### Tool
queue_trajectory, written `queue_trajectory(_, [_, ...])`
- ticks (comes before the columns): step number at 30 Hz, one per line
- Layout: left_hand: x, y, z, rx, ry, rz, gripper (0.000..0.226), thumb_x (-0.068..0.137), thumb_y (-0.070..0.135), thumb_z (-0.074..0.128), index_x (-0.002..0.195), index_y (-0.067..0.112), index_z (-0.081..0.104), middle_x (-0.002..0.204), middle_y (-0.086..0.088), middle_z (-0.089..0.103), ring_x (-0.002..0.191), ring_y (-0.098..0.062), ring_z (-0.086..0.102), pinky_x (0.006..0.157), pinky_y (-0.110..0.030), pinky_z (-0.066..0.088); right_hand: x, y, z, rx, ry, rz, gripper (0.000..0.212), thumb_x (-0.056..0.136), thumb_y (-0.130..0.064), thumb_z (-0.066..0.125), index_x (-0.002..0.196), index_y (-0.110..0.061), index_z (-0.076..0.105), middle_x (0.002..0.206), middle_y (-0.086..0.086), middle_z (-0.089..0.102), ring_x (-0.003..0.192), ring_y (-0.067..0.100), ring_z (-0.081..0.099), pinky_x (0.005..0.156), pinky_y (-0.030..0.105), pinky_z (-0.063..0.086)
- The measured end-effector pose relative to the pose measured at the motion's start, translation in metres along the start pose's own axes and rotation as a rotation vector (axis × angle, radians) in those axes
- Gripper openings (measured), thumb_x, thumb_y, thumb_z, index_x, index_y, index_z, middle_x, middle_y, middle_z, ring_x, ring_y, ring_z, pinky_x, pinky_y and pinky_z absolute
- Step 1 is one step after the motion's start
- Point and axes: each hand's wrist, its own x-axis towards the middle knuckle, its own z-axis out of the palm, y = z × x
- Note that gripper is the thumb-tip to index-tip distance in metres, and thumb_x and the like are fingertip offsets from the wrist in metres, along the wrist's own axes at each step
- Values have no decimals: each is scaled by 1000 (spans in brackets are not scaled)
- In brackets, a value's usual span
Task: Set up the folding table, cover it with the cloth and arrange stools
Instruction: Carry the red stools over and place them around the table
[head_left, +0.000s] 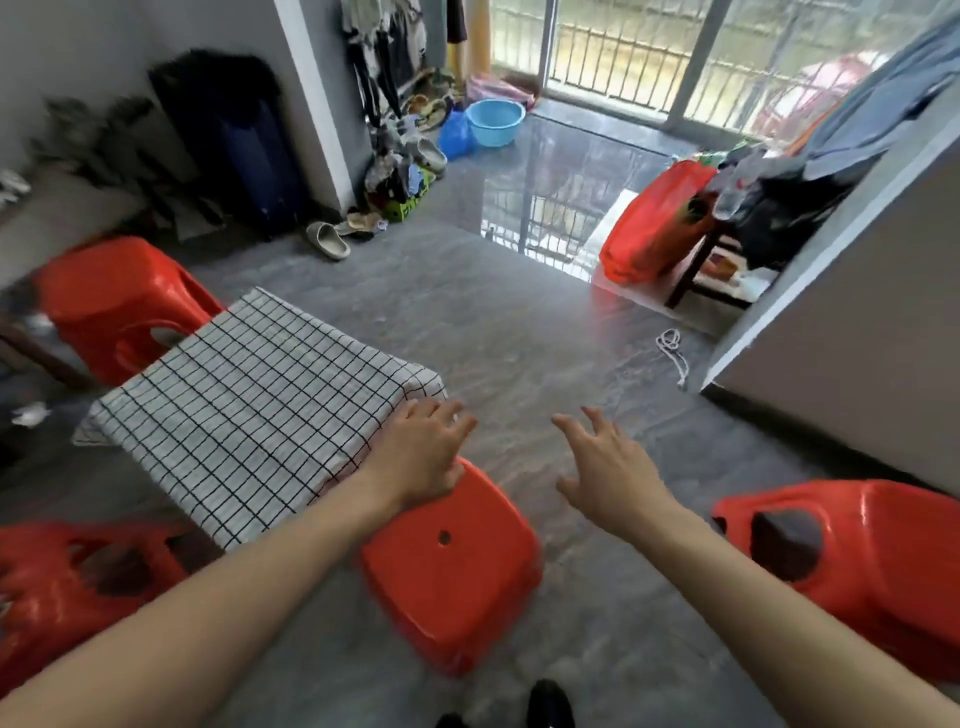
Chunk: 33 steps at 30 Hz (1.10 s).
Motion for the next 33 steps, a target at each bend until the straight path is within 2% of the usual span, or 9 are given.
queue_trajectory(2, [13,19,-30,2,30,42,54,69,35,66,121,22,60,131,-4,58,114,-29,57,96,-43,45,-20,11,-30,13,64,33,73,87,-34,64,149,-26,27,158,15,18,139,34,33,110,42,35])
queue_trajectory(6, [36,70,-85,0,117,145,55,72,40,66,123,23,58,133,-2,56,115,-29,55,96,-41,43,-63,45,-76,50,175,120,68,87,-33,61,148,-27,30,156,12,23,140,33,31,111,43,33])
queue_trajectory(12, [52,150,-132,18,81,313,56,84,45,57,135,25,46,146,1,41,129,-24,43,105,-39,33,-137,102,-114,91,270,273,69,86,-36,64,147,-29,33,153,8,27,137,28,34,106,40,36])
queue_trajectory(17, [70,224,-162,67,130,428,56,83,47,58,134,26,47,142,0,45,126,-25,45,103,-40,35,-198,161,-136,128,320,397,68,86,-35,63,147,-28,34,155,10,25,139,30,33,109,42,36])
queue_trajectory(27, [96,407,-170,114,106,595,53,83,49,54,129,23,48,136,0,47,123,-25,45,99,-39,37,-316,286,-144,198,366,602,70,85,-36,63,149,-26,35,154,10,28,139,28,34,108,37,35])
queue_trajectory(33, [107,500,-158,125,54,676,54,84,48,54,131,24,47,131,-1,49,120,-25,47,96,-40,41,-382,360,-132,220,347,715,69,84,-38,63,147,-27,37,151,8,30,134,29,38,105,41,39])
